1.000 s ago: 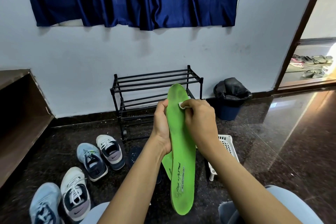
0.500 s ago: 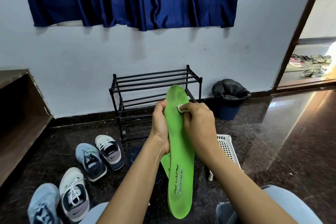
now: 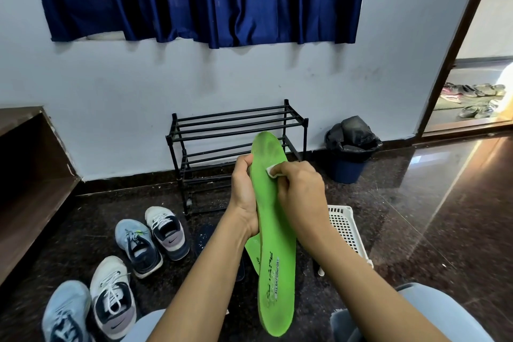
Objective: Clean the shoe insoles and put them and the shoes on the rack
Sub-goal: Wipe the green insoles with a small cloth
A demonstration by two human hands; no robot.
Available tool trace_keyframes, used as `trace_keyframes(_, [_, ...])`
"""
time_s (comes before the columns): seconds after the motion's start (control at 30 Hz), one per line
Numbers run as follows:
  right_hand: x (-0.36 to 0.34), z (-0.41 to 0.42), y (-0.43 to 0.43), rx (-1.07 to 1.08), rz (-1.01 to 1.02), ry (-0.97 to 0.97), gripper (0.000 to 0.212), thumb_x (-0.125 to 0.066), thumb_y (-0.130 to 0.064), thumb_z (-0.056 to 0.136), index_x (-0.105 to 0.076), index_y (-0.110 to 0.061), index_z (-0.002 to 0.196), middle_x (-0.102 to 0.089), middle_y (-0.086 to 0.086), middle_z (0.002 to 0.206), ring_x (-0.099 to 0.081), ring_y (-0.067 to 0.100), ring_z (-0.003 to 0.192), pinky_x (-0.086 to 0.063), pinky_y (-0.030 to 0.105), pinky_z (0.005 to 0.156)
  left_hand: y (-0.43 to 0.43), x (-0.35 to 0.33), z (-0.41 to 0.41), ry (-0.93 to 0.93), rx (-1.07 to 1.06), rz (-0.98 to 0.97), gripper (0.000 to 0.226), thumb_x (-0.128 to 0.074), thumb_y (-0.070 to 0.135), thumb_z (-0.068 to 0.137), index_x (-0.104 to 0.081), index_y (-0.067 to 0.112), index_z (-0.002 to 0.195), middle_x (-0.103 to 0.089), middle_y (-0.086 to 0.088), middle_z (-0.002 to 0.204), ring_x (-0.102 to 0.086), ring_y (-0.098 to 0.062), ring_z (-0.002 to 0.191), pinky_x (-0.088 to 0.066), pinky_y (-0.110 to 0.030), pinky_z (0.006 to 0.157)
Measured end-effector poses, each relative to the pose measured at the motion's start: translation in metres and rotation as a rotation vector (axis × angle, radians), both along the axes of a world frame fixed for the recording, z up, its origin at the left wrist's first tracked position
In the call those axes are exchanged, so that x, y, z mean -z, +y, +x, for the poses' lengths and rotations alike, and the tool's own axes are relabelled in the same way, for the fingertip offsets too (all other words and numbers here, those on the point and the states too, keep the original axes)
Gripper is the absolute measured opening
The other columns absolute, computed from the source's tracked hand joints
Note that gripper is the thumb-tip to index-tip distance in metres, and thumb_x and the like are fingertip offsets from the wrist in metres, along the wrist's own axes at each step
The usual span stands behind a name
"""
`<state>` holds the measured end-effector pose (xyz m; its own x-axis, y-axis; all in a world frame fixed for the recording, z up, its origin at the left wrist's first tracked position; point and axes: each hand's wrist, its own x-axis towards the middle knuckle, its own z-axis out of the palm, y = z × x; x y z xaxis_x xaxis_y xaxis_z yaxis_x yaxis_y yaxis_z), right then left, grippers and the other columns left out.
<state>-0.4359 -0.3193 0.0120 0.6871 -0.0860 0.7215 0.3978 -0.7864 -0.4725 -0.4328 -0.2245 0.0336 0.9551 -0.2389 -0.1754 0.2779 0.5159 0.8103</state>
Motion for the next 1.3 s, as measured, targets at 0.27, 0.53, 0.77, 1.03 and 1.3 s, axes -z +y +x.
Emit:
trace_keyframes(0.27, [-0.008,0.011,-0.009,0.026,0.054,0.027,0.023,-0.058,0.004,0.076,-0.073,-0.012,0.084,-0.071,0.004,0.083,-0.062,0.025,0.083,-0.049,0.034,0.072,-0.001,0.002,-0.002,-0.008,0.042,0.004,0.051,-0.033,0.045,0.091,-0.064,0.01,0.07,-0.063,-0.008,0.06,-0.059,-0.021,0.049,-0.047,-0.021,0.051])
trace_keyframes(0.53, [-0.004,0.008,0.001,-0.017,-0.003,0.012,0.022,-0.054,-0.002,0.075,-0.073,-0.011,0.082,-0.071,0.005,0.079,-0.063,0.027,0.079,-0.049,0.033,0.068,0.0,0.002,0.0,0.0,0.016,0.002,0.046,-0.034,0.046,0.09,-0.06,0.012,0.071,-0.06,-0.006,0.06,-0.057,-0.021,0.053,-0.043,-0.024,0.056])
trace_keyframes(0.77, [-0.001,0.005,0.002,0.002,0.003,-0.022,0.021,-0.056,0.001,0.073,-0.073,-0.008,0.081,-0.071,0.006,0.078,-0.062,0.028,0.076,-0.039,0.025,0.069,-0.001,0.004,0.002,0.014,0.008,-0.003,0.049,-0.034,0.048,0.09,-0.064,0.01,0.08,-0.063,-0.009,0.069,-0.06,-0.023,0.061,-0.046,-0.026,0.061])
trace_keyframes(1.03, [-0.009,0.011,-0.003,0.017,0.016,-0.019,0.021,-0.058,0.003,0.072,-0.074,-0.008,0.082,-0.071,0.007,0.077,-0.063,0.028,0.077,-0.039,0.025,0.069,-0.004,0.005,0.001,0.011,0.031,-0.007,0.056,-0.031,0.043,0.093,-0.067,0.011,0.064,-0.062,-0.006,0.056,-0.06,-0.019,0.047,-0.046,-0.018,0.047])
trace_keyframes(1.3, [-0.003,-0.001,0.008,-0.008,-0.03,-0.029,0.021,-0.056,-0.001,0.07,-0.074,-0.008,0.079,-0.069,0.007,0.073,-0.062,0.027,0.072,-0.041,0.027,0.066,-0.002,0.006,0.006,0.006,0.002,-0.062,0.065,-0.031,0.052,0.094,-0.07,0.015,0.057,-0.065,-0.004,0.06,-0.063,-0.017,0.052,-0.047,-0.019,0.052])
